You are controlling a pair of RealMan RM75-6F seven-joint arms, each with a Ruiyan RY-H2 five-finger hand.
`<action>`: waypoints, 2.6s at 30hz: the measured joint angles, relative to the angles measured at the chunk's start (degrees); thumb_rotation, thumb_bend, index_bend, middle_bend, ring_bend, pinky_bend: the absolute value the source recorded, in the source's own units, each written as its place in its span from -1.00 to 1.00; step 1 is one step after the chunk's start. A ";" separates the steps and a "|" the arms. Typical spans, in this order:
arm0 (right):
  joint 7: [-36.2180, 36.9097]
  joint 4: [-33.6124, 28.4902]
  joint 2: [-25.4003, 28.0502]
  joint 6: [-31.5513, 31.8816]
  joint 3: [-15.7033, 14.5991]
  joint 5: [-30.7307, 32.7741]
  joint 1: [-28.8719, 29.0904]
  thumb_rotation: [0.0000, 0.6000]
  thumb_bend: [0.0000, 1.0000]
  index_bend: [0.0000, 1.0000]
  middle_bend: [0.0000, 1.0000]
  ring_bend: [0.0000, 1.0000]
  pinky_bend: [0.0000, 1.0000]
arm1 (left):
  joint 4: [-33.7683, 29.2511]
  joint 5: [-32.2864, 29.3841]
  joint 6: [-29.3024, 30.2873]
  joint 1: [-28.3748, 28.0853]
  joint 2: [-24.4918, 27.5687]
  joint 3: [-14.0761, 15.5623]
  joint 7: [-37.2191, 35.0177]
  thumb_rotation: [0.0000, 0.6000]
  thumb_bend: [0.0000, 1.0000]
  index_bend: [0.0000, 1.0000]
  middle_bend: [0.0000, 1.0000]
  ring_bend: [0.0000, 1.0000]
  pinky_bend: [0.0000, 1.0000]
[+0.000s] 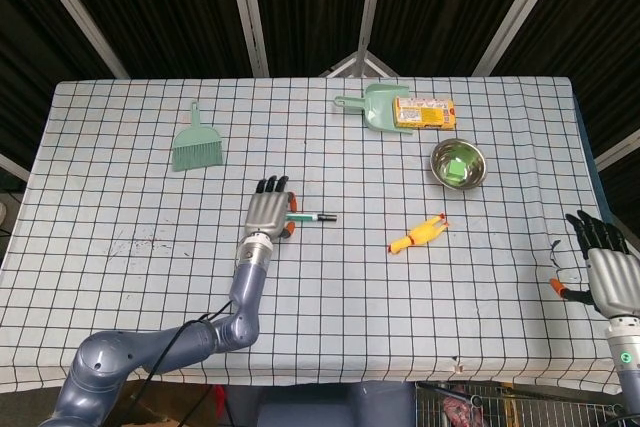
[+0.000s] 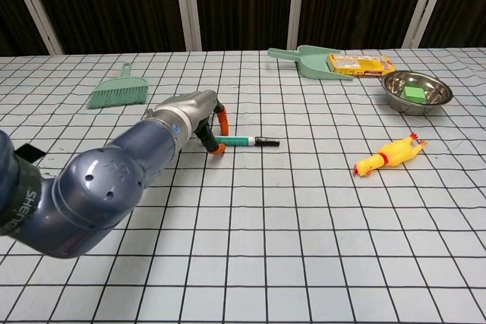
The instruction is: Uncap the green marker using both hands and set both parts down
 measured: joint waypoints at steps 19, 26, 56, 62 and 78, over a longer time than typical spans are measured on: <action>0.33 0.89 -0.51 -0.44 0.08 0.12 0.08 1.00 -0.56 -0.84 -1.00 -1.00 -1.00 | 3.57 1.96 -1.57 0.21 -2.22 -1.53 0.73 1.00 0.08 0.08 -0.75 -1.00 -1.00; 0.25 0.92 -0.48 -0.45 0.04 0.09 0.03 1.00 -0.56 -0.84 -1.00 -1.00 -1.00 | 4.03 2.70 -1.46 0.34 -2.69 -2.52 -0.34 1.00 0.17 0.16 -0.67 -1.00 -1.00; -8.53 -19.64 4.00 -8.26 6.06 7.05 8.72 1.00 -0.56 -0.70 -1.00 -1.00 -1.00 | -22.71 1.47 9.46 3.02 6.64 -7.22 7.85 1.00 0.18 0.32 -0.54 -1.00 -1.00; -15.22 -25.68 3.76 -10.90 8.91 13.77 14.25 1.00 -0.56 -0.57 -1.00 -1.00 -1.00 | -34.43 -3.77 16.39 2.95 10.12 -10.21 13.83 1.00 0.18 0.32 -0.53 -1.00 -1.00; -44.67 -30.92 -19.81 3.05 17.26 49.13 38.11 1.00 -0.56 -0.41 -1.00 -1.00 -1.00 | -39.28 -8.60 21.57 0.96 11.61 -13.21 15.48 1.00 0.18 0.33 -0.53 -1.00 -1.00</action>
